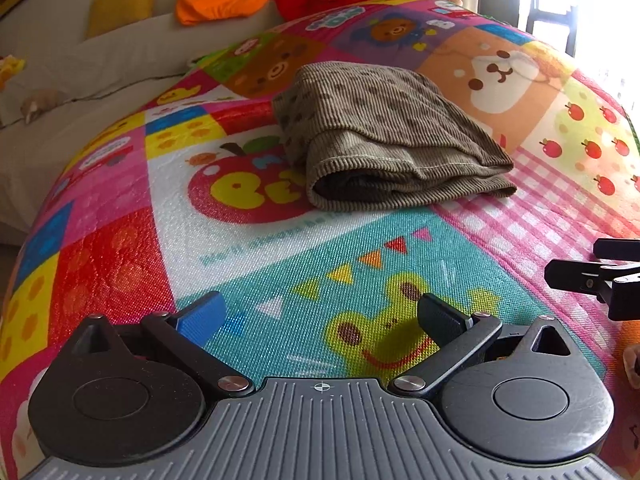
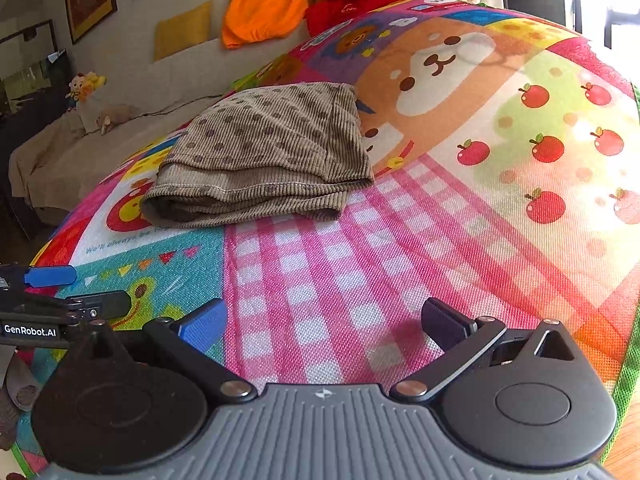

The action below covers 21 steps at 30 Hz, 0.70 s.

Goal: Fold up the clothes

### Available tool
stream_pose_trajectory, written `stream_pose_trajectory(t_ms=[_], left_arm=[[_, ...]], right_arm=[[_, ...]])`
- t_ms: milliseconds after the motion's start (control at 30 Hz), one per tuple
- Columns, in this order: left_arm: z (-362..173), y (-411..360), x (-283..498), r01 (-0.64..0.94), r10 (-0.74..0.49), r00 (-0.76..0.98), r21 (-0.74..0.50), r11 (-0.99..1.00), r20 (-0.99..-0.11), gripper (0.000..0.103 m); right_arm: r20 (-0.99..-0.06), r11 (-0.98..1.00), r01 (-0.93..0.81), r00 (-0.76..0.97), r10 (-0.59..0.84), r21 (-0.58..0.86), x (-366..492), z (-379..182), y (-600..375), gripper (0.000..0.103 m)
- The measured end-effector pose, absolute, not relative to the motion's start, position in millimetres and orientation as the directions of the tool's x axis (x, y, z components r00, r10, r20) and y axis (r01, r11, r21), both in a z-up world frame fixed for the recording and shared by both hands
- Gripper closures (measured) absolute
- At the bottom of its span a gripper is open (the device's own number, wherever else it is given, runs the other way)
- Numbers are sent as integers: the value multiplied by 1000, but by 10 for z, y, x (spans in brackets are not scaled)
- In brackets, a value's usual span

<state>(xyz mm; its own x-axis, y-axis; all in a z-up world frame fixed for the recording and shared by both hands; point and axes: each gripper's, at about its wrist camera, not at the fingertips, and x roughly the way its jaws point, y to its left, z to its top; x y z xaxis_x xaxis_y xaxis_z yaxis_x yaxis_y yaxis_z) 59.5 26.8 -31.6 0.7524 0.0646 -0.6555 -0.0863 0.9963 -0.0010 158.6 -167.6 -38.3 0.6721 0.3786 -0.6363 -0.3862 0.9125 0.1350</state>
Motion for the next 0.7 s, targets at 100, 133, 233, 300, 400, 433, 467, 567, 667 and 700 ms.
stream_pose_trajectory(t_ms=[100,133,233,300,400,433,467,567,667,700], left_arm=[[-316,267,595,-87,64,752,-2,996,-656,0],[-316,267,594,-87,64,752,-2,996,-656,0],[-316,270,594,-87,64,752,-3,996,-656,0],[-316,271,594,-87,63,752,-4,996,-656,0],[-316,275,594,-86,62,753,-5,996,-656,0],[-316,277,594,-86,62,753,-5,996,-656,0],[-316,279,594,-86,61,753,-5,996,-656,0],[-316,283,594,-85,61,753,-5,996,-656,0],[-316,277,591,-82,61,752,0,997,-656,0],[-315,274,590,-80,61,752,1,997,-657,0]], right_arm=[[-640,914,-386,673,371,124,1584,-385,-1659,0],[-640,914,-386,673,371,123,1583,-385,-1658,0],[-639,914,-385,673,371,125,1583,-385,-1662,0],[-639,914,-385,674,372,126,1581,-386,-1665,0],[-638,914,-385,674,373,129,1581,-386,-1670,0],[-638,914,-384,674,374,130,1582,-387,-1672,0],[-637,914,-384,674,374,130,1582,-387,-1673,0],[-638,914,-384,674,374,130,1582,-385,-1674,0],[-640,915,-384,674,370,125,1580,-385,-1665,0],[-641,915,-384,674,368,122,1580,-385,-1659,0]])
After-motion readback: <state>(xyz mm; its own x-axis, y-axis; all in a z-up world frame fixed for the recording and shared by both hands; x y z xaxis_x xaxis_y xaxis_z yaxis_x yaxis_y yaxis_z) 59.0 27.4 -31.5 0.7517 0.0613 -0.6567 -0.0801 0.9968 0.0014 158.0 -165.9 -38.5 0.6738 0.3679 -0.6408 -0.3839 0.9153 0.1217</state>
